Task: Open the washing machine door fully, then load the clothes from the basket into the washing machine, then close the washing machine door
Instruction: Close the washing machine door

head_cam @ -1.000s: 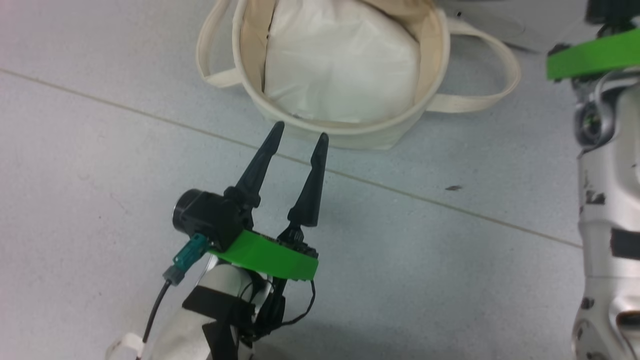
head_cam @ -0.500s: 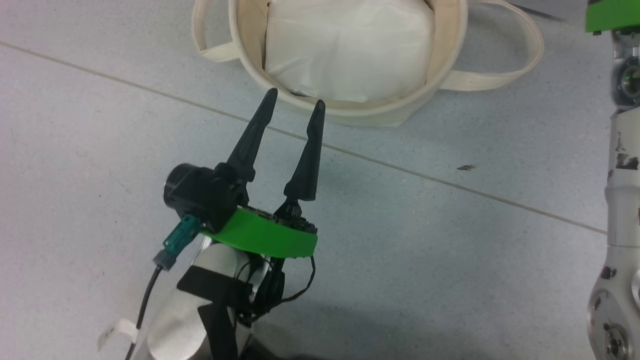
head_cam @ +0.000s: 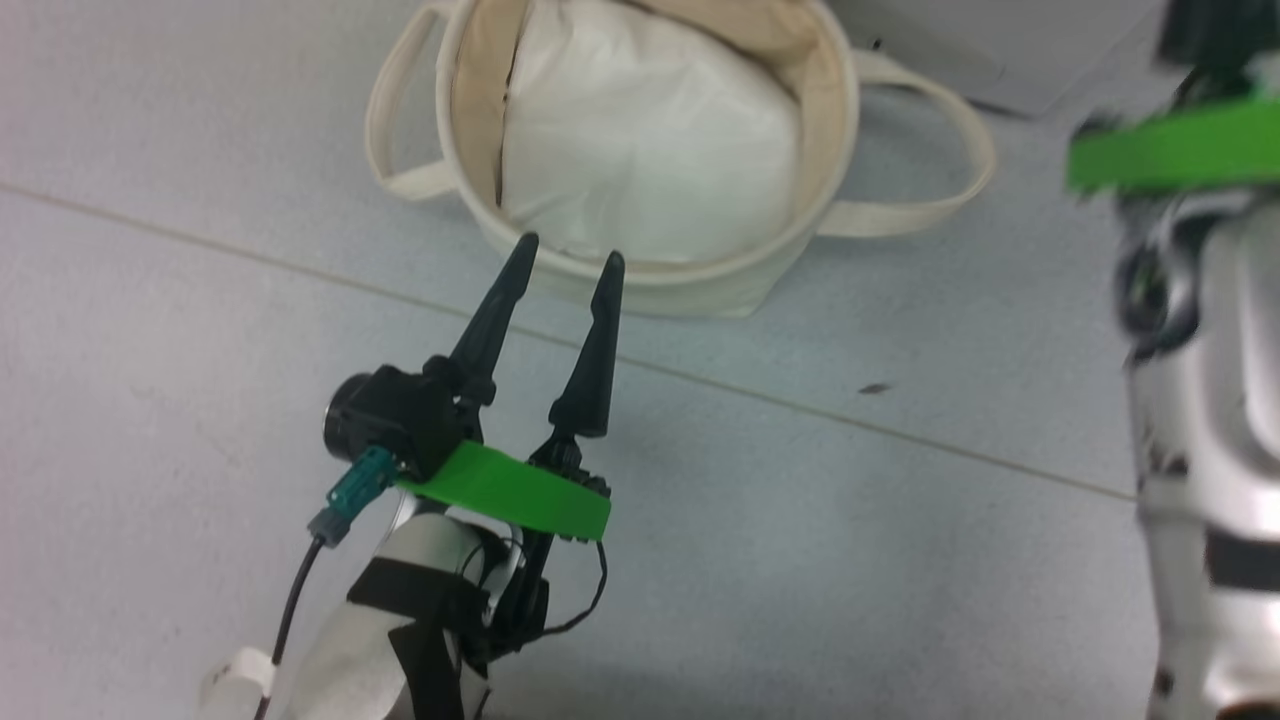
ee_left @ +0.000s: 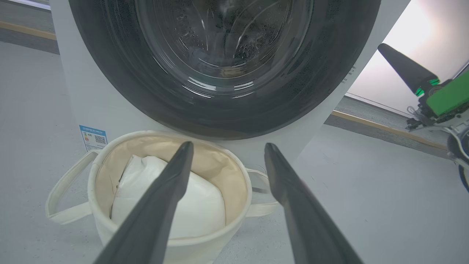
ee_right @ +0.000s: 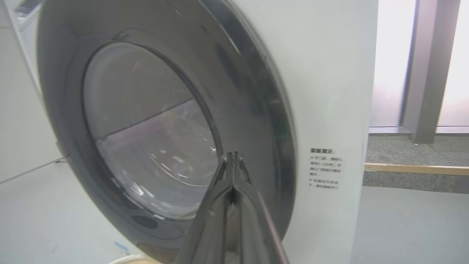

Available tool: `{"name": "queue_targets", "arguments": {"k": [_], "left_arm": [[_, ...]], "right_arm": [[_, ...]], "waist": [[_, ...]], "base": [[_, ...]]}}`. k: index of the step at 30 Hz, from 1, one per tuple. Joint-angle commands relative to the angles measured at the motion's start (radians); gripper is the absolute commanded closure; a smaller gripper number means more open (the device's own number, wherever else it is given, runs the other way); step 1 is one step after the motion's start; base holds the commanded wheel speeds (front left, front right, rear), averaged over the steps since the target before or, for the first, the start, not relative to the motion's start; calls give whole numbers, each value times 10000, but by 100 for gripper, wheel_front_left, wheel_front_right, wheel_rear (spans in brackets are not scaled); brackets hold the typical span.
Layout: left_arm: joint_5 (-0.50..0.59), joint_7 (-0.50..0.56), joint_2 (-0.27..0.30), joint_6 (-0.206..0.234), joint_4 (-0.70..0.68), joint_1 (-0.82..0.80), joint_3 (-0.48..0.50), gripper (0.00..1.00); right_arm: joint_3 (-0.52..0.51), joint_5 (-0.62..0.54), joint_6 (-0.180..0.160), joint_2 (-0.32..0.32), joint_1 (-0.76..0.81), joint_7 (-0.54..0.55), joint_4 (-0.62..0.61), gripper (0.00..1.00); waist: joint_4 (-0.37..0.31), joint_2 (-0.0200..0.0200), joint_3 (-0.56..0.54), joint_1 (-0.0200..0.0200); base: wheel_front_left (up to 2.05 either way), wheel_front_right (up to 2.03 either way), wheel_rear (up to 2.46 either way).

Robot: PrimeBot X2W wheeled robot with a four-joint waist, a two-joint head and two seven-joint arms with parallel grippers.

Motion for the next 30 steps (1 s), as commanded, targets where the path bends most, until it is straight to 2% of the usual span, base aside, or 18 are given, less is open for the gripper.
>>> {"name": "queue_targets", "arguments": {"k": [1, 11, 17, 22, 30], "left_arm": [[56, -49, 141, -94, -199, 242, 374, 0], [-90, -49, 141, -530, 294, 1492, 940, 0], [109, -49, 141, -708, 604, 2214, 1247, 0], [192, -49, 141, -791, 622, 2595, 1408, 0], [252, -49, 141, -838, 596, 2767, 1474, 0]], "right_arm": [[381, 201, -2, 221, 682, -36, -585, 100], [913, 1448, -2, 204, 4746, -36, -2543, 100], [266, 1753, -2, 482, 6578, -36, -3227, 100], [133, 1733, -2, 627, 7438, -36, -3233, 100], [178, 1551, -2, 700, 7768, -36, -3311, 100]], "waist": [[-430, 0, -768, 0], [-1463, 0, -2932, 0], [-2063, 0, -3817, 0], [-2399, 0, -4268, 0], [-2567, 0, -4474, 0]], "base": [[0, 0, 0], [0, 0, 0], [0, 0, 0], [0, 0, 0], [0, 0, 0]]}}
